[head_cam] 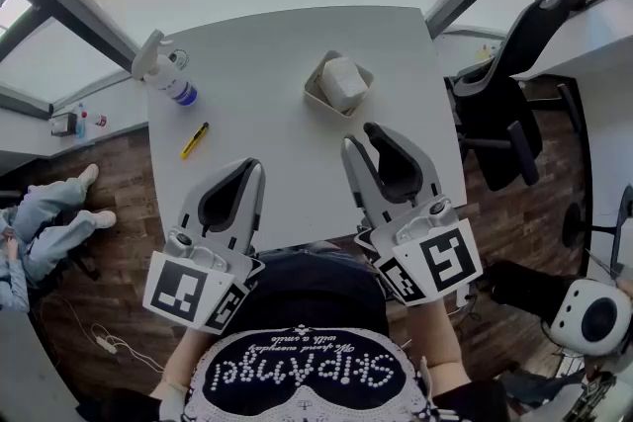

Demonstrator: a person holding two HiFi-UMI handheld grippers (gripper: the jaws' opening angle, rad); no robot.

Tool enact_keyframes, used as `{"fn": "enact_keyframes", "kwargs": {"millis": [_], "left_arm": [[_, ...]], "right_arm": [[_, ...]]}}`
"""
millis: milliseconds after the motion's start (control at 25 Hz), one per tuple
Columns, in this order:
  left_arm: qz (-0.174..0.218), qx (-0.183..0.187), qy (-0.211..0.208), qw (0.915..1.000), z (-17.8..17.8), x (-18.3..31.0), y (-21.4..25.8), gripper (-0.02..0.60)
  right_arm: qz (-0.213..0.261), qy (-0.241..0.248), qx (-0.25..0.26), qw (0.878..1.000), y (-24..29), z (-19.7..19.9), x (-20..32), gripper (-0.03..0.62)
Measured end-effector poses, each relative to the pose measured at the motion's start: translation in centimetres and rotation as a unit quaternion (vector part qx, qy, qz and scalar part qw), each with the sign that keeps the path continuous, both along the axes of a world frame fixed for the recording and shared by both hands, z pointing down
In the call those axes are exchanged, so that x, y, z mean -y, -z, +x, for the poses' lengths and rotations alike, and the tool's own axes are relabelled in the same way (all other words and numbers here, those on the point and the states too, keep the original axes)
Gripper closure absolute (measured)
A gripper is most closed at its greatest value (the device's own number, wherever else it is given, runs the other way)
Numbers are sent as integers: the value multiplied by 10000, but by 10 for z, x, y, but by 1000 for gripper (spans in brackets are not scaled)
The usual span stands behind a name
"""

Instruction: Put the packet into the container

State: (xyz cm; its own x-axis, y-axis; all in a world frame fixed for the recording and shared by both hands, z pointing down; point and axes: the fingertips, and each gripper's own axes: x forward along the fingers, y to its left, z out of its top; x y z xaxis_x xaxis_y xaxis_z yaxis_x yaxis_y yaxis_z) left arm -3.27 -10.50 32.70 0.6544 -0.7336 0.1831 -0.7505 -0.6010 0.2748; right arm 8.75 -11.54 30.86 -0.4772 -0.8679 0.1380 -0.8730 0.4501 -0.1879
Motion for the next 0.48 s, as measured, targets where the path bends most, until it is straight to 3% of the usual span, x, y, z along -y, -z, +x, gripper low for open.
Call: {"fn": "enact_keyframes", "kwargs": {"millis": [480], "left_arm": [[0, -11, -166, 9999, 1, -7, -1, 574]], "right_arm": [[-338, 57, 148, 9993, -10, -11, -38, 508]]}}
